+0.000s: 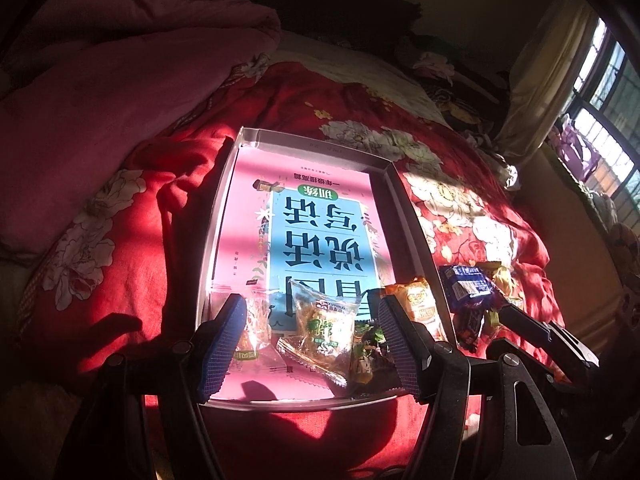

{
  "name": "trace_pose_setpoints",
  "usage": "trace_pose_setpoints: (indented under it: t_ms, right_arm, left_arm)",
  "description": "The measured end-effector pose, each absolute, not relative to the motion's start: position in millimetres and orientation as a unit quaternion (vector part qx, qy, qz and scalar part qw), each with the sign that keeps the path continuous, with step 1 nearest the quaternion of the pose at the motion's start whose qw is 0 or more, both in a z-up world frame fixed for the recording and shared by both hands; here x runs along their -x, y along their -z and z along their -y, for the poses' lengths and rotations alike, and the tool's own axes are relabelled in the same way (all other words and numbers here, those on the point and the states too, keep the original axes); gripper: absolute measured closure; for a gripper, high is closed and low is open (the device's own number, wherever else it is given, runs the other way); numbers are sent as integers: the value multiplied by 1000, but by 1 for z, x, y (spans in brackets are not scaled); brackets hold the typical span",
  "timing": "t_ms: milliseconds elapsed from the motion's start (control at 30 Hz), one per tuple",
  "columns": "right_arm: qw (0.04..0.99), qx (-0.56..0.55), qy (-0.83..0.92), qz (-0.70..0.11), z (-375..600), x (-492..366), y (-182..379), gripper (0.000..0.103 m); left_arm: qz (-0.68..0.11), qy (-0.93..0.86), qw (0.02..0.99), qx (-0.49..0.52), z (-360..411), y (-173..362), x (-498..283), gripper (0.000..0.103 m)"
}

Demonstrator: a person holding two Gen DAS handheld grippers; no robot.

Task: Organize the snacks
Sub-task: 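Withdraw both grippers from the tray toward the remaining snacks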

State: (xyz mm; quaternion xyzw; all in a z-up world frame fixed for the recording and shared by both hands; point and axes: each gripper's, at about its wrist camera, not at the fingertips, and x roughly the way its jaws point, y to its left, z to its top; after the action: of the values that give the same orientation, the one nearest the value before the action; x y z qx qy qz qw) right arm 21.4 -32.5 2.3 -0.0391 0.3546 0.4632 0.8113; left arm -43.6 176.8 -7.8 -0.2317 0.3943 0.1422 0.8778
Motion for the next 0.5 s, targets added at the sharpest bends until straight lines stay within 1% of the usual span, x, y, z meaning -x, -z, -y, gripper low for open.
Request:
trace_pose_setpoints:
  t_ms: [100,167,333,500]
  right_arm:
    - [815,35,-461,-349,38,-22,-6,43]
    - [820,33,-458,-344,42,-22,-9,38]
    - [824,25,-454,-338,49,-24,-14,37]
    - [832,19,-446,-331,58,-25,-18,33]
  left_arm:
    - [-395,-142,878,231,-172,4,43,32]
    - [-395,-142,879,228,-168,1,44,32]
    - [-401,-143,879,218,-159,-3,41,32]
    - [-408,-138,878,209,-148,-4,38,32]
